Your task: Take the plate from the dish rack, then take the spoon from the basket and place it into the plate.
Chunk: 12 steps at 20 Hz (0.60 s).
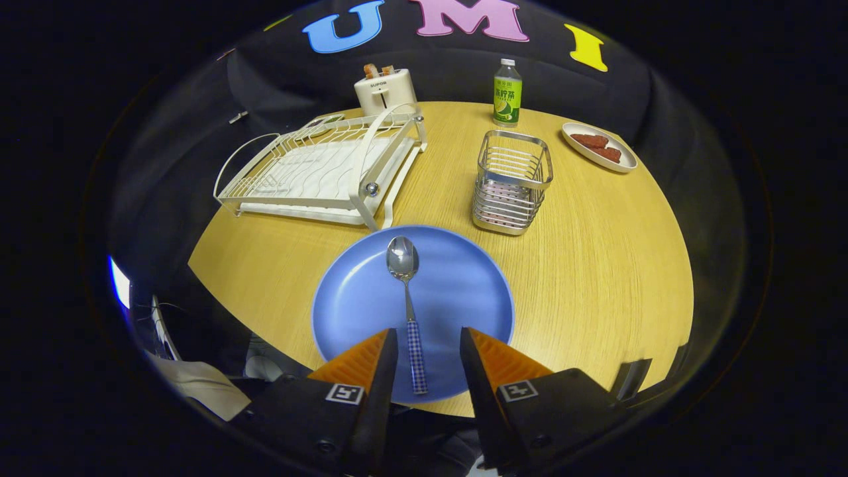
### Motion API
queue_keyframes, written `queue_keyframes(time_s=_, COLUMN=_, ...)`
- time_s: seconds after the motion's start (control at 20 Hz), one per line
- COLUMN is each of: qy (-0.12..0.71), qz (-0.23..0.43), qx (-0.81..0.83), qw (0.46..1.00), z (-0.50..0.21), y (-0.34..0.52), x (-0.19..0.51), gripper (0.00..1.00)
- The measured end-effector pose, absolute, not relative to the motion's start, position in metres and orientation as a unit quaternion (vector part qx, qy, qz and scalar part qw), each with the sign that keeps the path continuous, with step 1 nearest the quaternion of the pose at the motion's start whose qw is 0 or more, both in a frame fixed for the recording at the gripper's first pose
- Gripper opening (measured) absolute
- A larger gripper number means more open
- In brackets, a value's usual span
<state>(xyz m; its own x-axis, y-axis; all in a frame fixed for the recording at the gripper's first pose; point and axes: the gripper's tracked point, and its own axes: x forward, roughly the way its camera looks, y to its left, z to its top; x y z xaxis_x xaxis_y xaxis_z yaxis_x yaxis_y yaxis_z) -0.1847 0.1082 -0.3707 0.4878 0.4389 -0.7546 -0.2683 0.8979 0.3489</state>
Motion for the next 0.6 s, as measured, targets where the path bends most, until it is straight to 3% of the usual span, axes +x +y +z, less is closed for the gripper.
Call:
queue_keyframes(time_s=0.25, qy=0.447, qz=0.211, qx=0.093, qw=0.864, z=-0.356, y=0.107, x=-0.178, gripper=0.91)
queue_keyframes(time_s=0.35, qy=0.431, qz=0.213, qx=0.089, qw=0.872, z=-0.343, y=0.104, x=-0.170, gripper=1.00)
queue_keyframes(time_s=0.6, qy=0.364, qz=0.213, qx=0.075, qw=0.904, z=-0.289, y=0.090, x=-0.134, gripper=0.99)
